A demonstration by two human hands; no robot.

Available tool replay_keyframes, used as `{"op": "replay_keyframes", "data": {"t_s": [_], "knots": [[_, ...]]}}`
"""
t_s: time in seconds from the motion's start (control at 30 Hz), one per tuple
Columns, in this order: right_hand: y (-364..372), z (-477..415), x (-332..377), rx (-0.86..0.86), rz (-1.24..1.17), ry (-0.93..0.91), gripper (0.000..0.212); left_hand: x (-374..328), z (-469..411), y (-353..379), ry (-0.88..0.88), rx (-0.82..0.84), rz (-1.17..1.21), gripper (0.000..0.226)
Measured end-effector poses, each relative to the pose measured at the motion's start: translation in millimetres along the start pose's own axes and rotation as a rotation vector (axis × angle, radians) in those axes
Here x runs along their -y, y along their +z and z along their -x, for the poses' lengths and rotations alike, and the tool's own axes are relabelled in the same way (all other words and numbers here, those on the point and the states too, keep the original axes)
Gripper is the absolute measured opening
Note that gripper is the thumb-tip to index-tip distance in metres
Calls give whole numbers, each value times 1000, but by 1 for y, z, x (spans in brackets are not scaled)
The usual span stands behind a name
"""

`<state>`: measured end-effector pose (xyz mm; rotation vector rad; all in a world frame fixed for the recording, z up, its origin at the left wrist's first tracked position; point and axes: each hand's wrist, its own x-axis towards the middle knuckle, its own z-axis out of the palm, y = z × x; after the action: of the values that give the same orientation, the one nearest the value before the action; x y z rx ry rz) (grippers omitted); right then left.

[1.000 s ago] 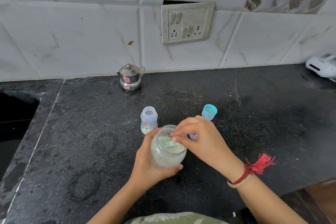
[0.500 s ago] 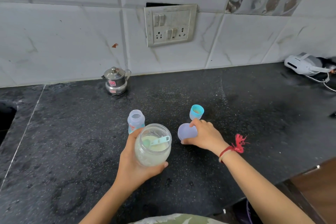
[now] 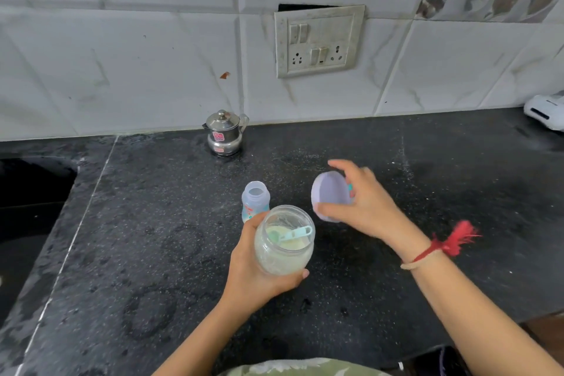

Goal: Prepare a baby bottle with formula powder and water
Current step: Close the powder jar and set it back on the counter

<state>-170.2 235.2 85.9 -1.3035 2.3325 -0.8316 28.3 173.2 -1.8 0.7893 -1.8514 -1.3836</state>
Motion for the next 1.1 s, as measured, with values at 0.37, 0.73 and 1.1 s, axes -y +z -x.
{"op": "replay_keyframes", "data": {"t_s": [0.37,0.73,1.1], "knots": [[5,19,55,188,-470,-274,44,-7,-7,-3,-31,-27,18,88],[12,21,37,234,-100,-304,38,-7,-8,-1,-58,-57,82,90],[-1,8,61,465,262,-287,76,-7,-7,2,-67,-9,48,89]]}}
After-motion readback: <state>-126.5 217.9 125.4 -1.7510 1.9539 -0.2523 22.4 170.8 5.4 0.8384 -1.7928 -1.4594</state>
